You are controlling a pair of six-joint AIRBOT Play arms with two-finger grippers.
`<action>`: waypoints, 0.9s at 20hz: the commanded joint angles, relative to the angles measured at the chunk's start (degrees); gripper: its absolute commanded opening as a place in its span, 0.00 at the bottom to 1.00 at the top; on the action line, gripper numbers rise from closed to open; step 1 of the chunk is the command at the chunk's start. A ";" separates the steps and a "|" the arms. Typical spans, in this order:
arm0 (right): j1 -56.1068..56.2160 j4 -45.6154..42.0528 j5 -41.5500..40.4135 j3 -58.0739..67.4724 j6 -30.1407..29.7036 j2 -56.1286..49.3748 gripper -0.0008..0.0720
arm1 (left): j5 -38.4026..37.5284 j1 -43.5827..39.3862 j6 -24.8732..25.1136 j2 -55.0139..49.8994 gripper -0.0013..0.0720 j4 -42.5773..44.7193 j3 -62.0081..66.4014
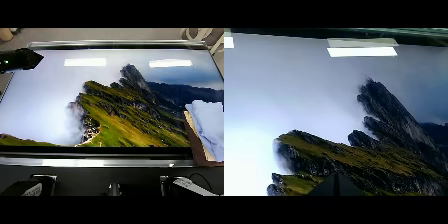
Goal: Fold the shirts.
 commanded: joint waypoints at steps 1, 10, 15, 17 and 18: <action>0.00 -1.27 -2.40 -4.68 -0.17 0.09 0.04 | 0.94 -0.04 -0.02 -0.02 0.05 -0.04 0.00; 0.02 0.68 -9.07 11.76 -4.63 0.24 0.94 | 2.84 -0.61 0.26 0.42 0.05 -0.46 0.13; 14.14 9.27 -24.37 38.58 -7.43 0.87 0.86 | 5.16 -5.95 -3.96 -3.52 0.05 18.91 10.56; 26.73 8.52 -19.71 39.39 -2.84 1.73 0.84 | -4.04 -10.36 -12.66 -7.78 0.05 37.97 14.34; 33.40 5.90 -16.57 38.14 -1.46 1.62 0.85 | -9.81 -11.32 -15.13 -9.73 0.06 42.42 14.25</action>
